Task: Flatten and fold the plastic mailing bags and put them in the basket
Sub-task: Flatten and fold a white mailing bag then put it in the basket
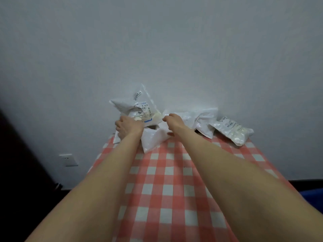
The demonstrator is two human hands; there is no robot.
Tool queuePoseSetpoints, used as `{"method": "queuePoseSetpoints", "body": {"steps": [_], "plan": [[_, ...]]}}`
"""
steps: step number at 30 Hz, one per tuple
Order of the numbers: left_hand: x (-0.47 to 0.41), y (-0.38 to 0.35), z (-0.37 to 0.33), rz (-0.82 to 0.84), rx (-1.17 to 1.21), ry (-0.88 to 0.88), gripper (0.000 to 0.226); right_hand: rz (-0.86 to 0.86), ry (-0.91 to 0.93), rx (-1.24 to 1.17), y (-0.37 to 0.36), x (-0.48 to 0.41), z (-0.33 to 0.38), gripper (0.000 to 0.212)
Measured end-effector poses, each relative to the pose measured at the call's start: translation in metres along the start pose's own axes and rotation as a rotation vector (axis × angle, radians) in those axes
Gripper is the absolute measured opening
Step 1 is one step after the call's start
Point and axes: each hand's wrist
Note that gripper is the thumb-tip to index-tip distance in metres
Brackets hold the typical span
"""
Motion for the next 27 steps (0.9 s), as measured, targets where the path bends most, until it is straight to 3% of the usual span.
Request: {"method": "queuePoseSetpoints", "body": {"steps": [7, 11, 15, 18, 22, 27], "plan": [[-0.050, -0.018, 0.009, -0.003, -0.005, 0.116, 0.054, 0.041, -0.026, -0.081, -0.028, -0.041, 0.008, 0.051], [-0.063, -0.025, 0.009, 0.036, 0.035, 0.094, 0.053, 0.063, -0.040, -0.064, -0.032, -0.050, 0.013, 0.033], [-0.054, -0.019, -0.002, -0.042, 0.159, -0.009, 0.043, 0.030, -0.028, -0.167, -0.028, -0.045, 0.018, 0.014], [-0.036, -0.008, -0.016, -0.062, 0.207, -0.069, 0.039, -0.076, 0.069, -0.150, -0.011, -0.037, 0.018, 0.033], [0.012, 0.007, -0.035, 0.076, 0.196, -0.159, 0.037, -0.217, 0.151, -0.038, 0.041, -0.006, 0.012, 0.038], [0.076, 0.001, -0.036, 0.303, 0.306, -0.135, 0.035, -0.269, 0.132, 0.023, 0.104, 0.044, -0.006, 0.030]]}}
Point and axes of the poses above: each hand's wrist, its own x-axis away from the middle knuckle, its own y-axis out of the back of the hand, z = x × y, and after that the axes turned 6 degrees about -z, right-handed
